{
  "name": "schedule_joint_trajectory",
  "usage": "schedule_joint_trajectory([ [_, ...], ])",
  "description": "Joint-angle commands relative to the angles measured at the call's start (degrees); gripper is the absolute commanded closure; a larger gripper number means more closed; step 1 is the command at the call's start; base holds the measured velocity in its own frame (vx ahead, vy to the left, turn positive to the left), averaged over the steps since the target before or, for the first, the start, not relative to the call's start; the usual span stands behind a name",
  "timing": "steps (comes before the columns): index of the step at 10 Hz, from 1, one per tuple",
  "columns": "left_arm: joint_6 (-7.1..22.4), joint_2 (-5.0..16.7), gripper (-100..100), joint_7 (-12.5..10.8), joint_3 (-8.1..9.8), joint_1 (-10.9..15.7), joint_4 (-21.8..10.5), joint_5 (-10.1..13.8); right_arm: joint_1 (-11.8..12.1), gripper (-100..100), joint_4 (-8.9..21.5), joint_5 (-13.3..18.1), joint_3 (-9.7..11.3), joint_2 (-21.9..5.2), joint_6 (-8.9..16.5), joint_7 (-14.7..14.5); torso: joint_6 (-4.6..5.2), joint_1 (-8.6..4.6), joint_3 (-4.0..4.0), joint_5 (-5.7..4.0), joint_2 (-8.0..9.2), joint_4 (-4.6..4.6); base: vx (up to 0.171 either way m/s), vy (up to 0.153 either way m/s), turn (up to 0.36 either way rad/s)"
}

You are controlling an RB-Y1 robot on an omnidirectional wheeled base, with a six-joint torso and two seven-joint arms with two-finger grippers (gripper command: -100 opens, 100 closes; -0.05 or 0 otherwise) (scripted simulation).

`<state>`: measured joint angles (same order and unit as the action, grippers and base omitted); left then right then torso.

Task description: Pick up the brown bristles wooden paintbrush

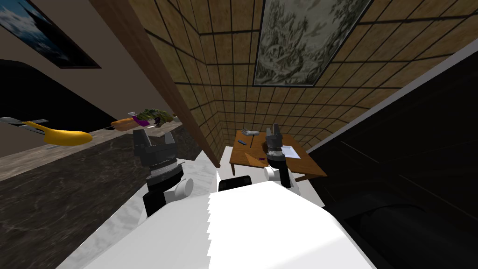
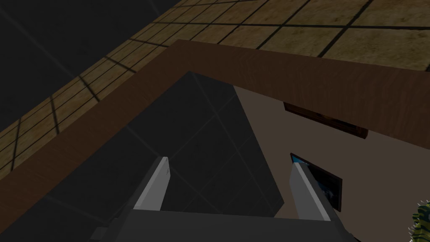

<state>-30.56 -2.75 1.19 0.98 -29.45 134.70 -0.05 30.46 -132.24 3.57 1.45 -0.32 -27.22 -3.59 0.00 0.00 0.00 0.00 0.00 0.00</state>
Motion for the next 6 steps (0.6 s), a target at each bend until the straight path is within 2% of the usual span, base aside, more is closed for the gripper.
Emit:
schedule_joint_trajectory([
  [1, 0.0, 0.0, 0, 0.0, 0.0, 0.0, 0.0, 0.0, -0.47, -100, 1.13, 0.34, -0.02, -1.67, 0.36, -0.04, 0.0, 0.0, 0.0, 0.0, 0.0, 0.0, -0.062, 0.022, -0.017],
  [4, 0.0, 0.0, 0, 0.0, 0.0, 0.01, 0.0, 0.0, -2.28, -100, 5.44, 1.76, -0.14, -5.11, 1.85, -0.15, 0.0, 0.08, 0.23, 0.02, 0.4, 0.09, -0.109, 0.025, -0.018],
  [5, 0.0, 0.0, 0, 0.0, 0.0, 0.01, 0.0, 0.0, -2.28, -100, 5.63, 1.76, -0.14, -5.11, 1.85, -0.15, 0.0, 0.06, 0.23, 0.01, 0.4, 0.09, -0.058, 0.009, -0.003],
  [6, 0.0, 0.0, 0, 0.0, 0.0, 0.01, 0.0, 0.0, -3.13, -100, 7.79, 2.48, -0.2, -6.09, 2.58, -0.19, 0.0, 0.03, 0.16, 0.01, 0.27, 0.07, -0.04, 0.002, -0.011],
])
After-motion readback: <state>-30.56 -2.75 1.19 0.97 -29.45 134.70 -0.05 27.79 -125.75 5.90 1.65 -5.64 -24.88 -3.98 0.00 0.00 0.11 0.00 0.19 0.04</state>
